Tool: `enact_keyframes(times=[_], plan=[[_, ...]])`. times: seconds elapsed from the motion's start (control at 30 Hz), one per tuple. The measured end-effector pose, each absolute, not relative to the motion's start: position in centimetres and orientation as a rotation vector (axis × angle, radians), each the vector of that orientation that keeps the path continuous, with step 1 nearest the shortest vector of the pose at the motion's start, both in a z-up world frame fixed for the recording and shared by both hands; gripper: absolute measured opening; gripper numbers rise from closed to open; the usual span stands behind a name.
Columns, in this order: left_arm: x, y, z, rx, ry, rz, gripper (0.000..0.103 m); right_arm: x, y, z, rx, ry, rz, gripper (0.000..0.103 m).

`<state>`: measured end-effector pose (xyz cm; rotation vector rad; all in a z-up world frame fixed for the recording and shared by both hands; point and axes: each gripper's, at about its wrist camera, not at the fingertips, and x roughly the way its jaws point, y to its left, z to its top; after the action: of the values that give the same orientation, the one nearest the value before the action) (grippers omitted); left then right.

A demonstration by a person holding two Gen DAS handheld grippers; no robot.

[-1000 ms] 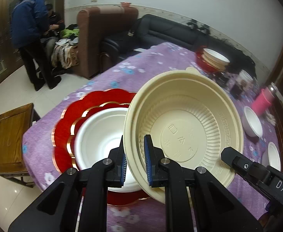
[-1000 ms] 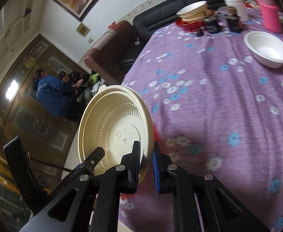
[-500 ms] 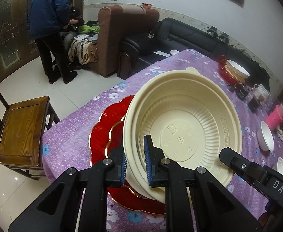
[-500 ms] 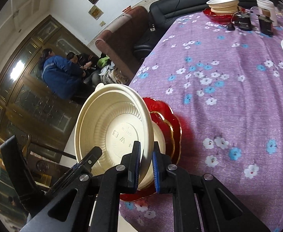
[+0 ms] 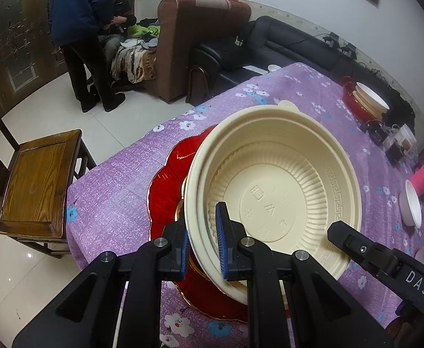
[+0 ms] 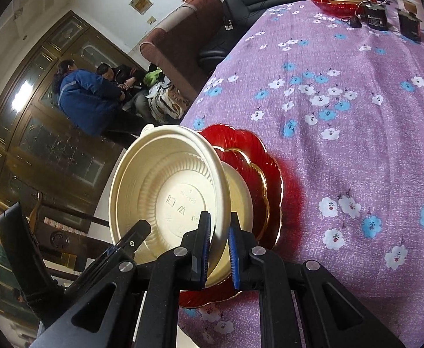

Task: Organize plates and bowls
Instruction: 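Lift the beige bowl and carry it over the stacked red plates, then lower the beige bowl into the white foam bowl and open both grippers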

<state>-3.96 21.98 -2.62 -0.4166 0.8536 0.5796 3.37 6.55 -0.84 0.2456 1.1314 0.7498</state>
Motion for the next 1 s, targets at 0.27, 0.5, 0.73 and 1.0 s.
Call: enact_keyframes(times=[0.27,0.5,0.73,1.0], plan=[[-4.0,21.8,-2.6,-0.417,0.855,0.581,0.014,3.6,7.0,-1.1,0.225,1.132,0.747,0.015],[-4.1,21.9,-2.3,-0.438,0.849,0.575,0.014,3.3,6.6,-0.6,0.238,1.123,0.745,0.015],[-4.2,21.8,-2.1,-0.439,0.850,0.584,0.016,3.2,6.4,-0.6,0.239,1.126,0.742,0.024],[-4.9,21.8,-1.3,-0.445,0.803,0.613,0.046,2.9,6.0,0.0,0.255,1.102,0.745,0.051]])
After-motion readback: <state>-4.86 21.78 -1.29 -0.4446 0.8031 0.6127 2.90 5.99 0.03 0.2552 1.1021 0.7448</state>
